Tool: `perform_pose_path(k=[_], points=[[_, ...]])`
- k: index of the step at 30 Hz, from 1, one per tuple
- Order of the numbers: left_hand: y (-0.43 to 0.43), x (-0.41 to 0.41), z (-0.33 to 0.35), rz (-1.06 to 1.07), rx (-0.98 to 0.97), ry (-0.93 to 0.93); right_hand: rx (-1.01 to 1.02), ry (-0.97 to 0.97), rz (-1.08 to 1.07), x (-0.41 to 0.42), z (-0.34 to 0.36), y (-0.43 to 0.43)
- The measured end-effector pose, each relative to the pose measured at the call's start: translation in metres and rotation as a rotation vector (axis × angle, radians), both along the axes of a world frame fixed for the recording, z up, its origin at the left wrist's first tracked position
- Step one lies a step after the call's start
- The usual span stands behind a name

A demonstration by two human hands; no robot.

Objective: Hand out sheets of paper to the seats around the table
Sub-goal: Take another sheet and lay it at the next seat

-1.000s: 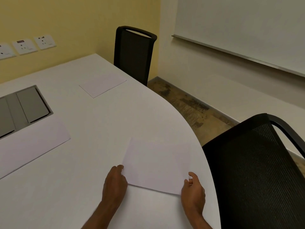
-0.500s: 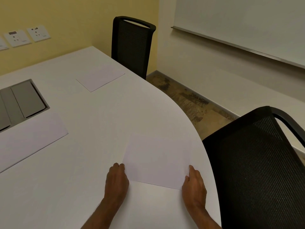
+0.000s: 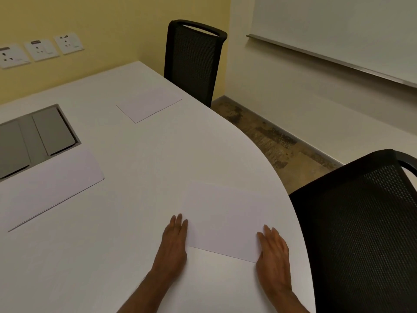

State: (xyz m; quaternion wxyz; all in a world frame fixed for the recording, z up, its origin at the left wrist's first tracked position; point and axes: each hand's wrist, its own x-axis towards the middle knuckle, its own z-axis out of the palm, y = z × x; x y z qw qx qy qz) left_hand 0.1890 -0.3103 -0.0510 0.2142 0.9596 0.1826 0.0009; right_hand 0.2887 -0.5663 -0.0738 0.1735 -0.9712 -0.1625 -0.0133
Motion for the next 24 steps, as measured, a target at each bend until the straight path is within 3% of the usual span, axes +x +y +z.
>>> perform_pose_path(k=[7, 12, 18, 21, 24], points=[[0.007, 0.001, -0.011, -0.029, -0.003, 0.050, 0.009, 0.043, 0.049, -0.003, -0.002, 0.003], [0.008, -0.001, -0.016, -0.049, 0.021, 0.035, -0.029, 0.185, 0.088, -0.005, -0.008, 0.002], [0.006, -0.002, -0.014, -0.059, 0.109, 0.042, -0.054, 0.170, 0.078, -0.004, -0.008, 0.005], [0.002, -0.004, -0.004, -0.117, 0.157, 0.132, -0.017, 0.120, 0.055, -0.001, -0.006, 0.011], [0.007, -0.006, 0.003, -0.067, 0.097, 0.139, -0.020, 0.018, 0.032, 0.001, -0.008, 0.019]])
